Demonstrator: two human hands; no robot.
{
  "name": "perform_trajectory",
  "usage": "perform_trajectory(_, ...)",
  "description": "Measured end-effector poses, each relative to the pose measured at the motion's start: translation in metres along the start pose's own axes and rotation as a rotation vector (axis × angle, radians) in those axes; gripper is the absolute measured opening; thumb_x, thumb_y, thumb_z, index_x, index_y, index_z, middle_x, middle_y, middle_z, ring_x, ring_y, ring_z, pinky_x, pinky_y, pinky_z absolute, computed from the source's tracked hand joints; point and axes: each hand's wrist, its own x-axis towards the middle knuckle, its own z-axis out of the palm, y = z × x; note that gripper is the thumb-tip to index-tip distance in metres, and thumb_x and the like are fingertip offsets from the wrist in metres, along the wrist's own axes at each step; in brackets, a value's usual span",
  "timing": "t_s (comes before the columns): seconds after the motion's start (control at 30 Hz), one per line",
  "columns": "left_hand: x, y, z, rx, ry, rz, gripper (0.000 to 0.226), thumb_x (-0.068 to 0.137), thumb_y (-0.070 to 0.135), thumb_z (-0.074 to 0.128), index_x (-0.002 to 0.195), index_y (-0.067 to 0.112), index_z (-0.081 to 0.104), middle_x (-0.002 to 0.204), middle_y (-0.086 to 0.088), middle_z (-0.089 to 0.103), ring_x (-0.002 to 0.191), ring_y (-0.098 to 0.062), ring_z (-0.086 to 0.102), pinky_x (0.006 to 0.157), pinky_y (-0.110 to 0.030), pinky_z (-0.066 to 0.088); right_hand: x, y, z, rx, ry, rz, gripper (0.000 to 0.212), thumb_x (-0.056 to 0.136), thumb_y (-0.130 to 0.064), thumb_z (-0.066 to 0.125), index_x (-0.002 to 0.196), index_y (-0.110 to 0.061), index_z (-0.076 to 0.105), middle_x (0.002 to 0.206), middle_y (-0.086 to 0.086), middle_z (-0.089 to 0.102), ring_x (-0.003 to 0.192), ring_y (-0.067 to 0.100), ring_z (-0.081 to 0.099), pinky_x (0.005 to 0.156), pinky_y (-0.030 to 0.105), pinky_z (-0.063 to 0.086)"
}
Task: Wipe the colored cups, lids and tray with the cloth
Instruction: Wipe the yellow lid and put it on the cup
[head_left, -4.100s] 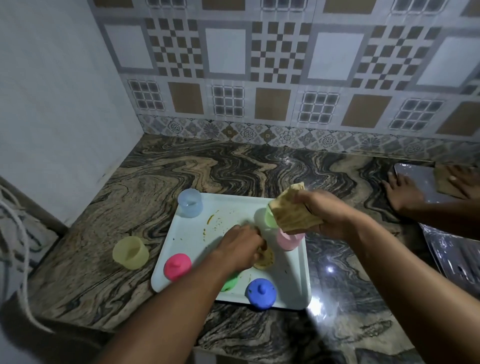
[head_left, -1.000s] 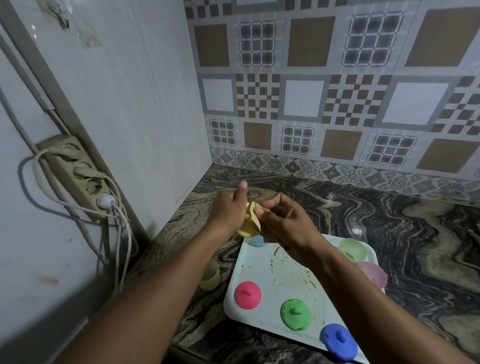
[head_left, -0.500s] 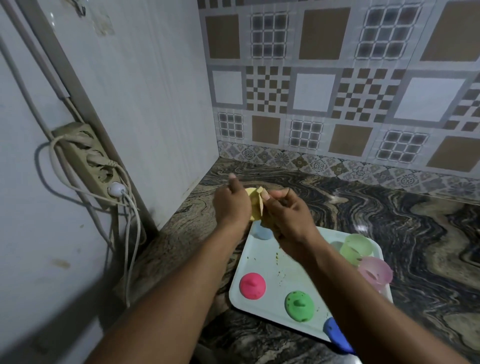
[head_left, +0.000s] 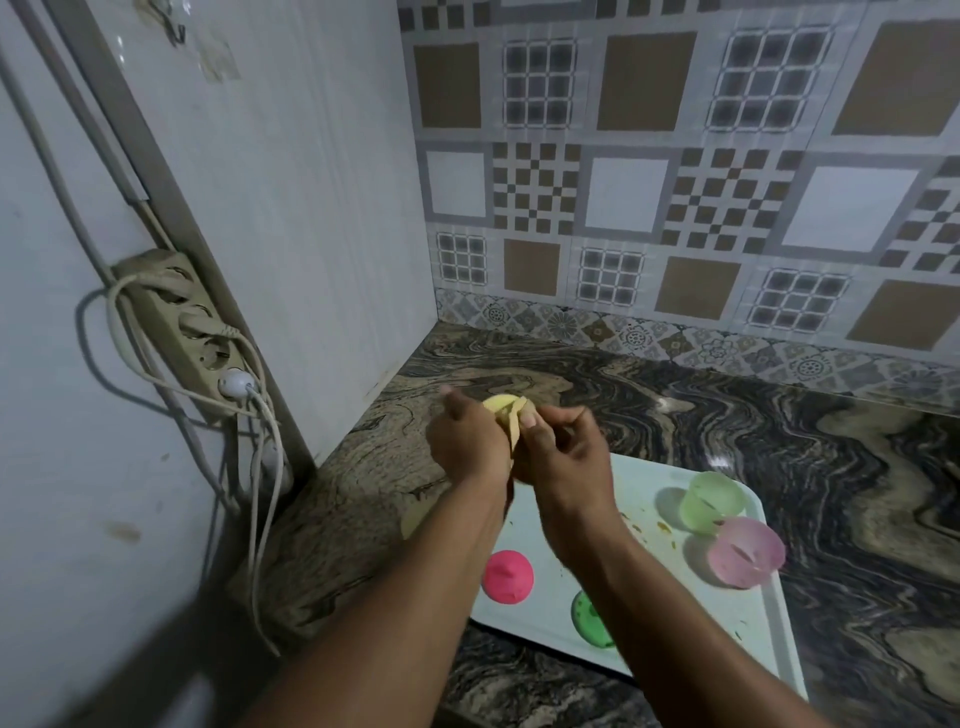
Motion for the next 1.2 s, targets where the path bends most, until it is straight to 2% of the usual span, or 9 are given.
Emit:
perform_trajectory(0.13,0.01,-0.024,-0.008,0.002,-0.332,-0.321,0.064,0.097,0.063,0.035,0.091,0.007,0.066,0.092,-0.015,0.072,0.088,-0.037,0.07,0.077,-0.044,0.056,0.015,-0.009,-0.026,-0.171,-0.102,0.178,0.012,0.097,-0.008,0.062,0.098,-0.005,0.051,0.079,0.017,0.062,0.057,0.016,0.058,0.045,0.025,0.047)
perform_trajectory(0.23,0.026,-0.02,-0.01,0.191,-0.539,-0.19,0.065,0.095,0.067,0.036,0.094,0.011,0.069,0.077,-0.009,0.07,0.065,-0.03,0.067,0.06,-0.034,0.054,0.037,-0.039,-0.043,-0.174,-0.362,0.34,0.012,0.099,-0.002,0.056,0.09,-0.007,0.049,0.056,0.005,0.046,0.04,0.01,0.04,0.039,0.02,0.03)
perform_trajectory(0.33,0.02,-0.001,0.0,0.171,-0.209,0.043,0.055,0.102,0.051,0.035,0.098,0.002,0.061,0.098,-0.013,0.067,0.081,-0.026,0.064,0.07,-0.038,0.055,0.034,-0.035,-0.022,-0.062,-0.333,0.246,0.011,0.099,-0.003,0.055,0.088,-0.005,0.052,0.059,0.006,0.054,0.047,0.012,0.049,0.042,0.02,0.035)
perform_trajectory(0.47,0.008,-0.004,0.002,-0.012,0.093,-0.088,0.05,0.106,0.039,0.032,0.097,-0.001,0.06,0.108,-0.023,0.066,0.097,-0.037,0.064,0.073,-0.035,0.045,0.012,0.007,0.006,-0.039,0.009,0.089,0.011,0.096,-0.012,0.064,0.098,-0.007,0.054,0.09,0.017,0.067,0.074,0.023,0.064,0.06,0.033,0.056)
perform_trajectory(0.63,0.041,-0.018,-0.012,0.12,-0.406,-0.221,0.06,0.097,0.063,0.038,0.114,0.012,0.064,0.11,-0.012,0.07,0.097,-0.029,0.068,0.089,-0.045,0.056,0.036,-0.027,-0.023,-0.161,-0.369,0.295,0.014,0.098,-0.003,0.057,0.085,-0.006,0.053,0.061,0.008,0.05,0.043,0.01,0.046,0.04,0.02,0.036)
perform_trajectory(0.77,0.038,0.002,-0.002,0.145,-0.163,-0.011,0.051,0.101,0.049,0.039,0.098,0.004,0.063,0.097,-0.013,0.069,0.085,-0.028,0.067,0.071,-0.039,0.055,0.031,-0.02,-0.006,-0.135,-0.24,0.133,0.012,0.097,-0.007,0.061,0.088,-0.01,0.054,0.073,0.012,0.059,0.057,0.015,0.056,0.048,0.025,0.048)
perform_trajectory(0.97,0.037,-0.011,-0.001,-0.248,-0.044,-0.311,0.032,0.102,0.033,0.04,0.093,0.008,0.057,0.099,-0.014,0.066,0.09,-0.032,0.065,0.08,-0.04,0.056,0.006,0.028,-0.016,-0.292,0.004,-0.092,0.012,0.097,-0.013,0.063,0.091,-0.011,0.053,0.078,0.009,0.066,0.062,0.012,0.06,0.052,0.034,0.054)
perform_trajectory(1.1,0.045,-0.015,-0.019,-0.24,-0.118,-0.283,0.031,0.102,0.041,0.042,0.083,0.02,0.055,0.097,-0.005,0.059,0.093,-0.028,0.059,0.079,-0.04,0.051,0.035,0.022,-0.044,-0.256,0.183,0.11,0.016,0.1,-0.013,0.055,0.095,0.002,0.054,0.08,0.02,0.062,0.06,0.022,0.052,0.041,0.025,0.041)
perform_trajectory(1.2,0.047,-0.017,-0.023,-0.188,-0.138,-0.235,0.037,0.101,0.049,0.043,0.082,0.021,0.058,0.095,-0.005,0.062,0.09,-0.027,0.06,0.081,-0.042,0.051,0.041,0.009,-0.034,-0.011,-0.057,0.285,0.023,0.103,-0.011,0.042,0.091,0.002,0.056,0.073,0.017,0.049,0.052,0.02,0.036,0.043,0.025,0.024)
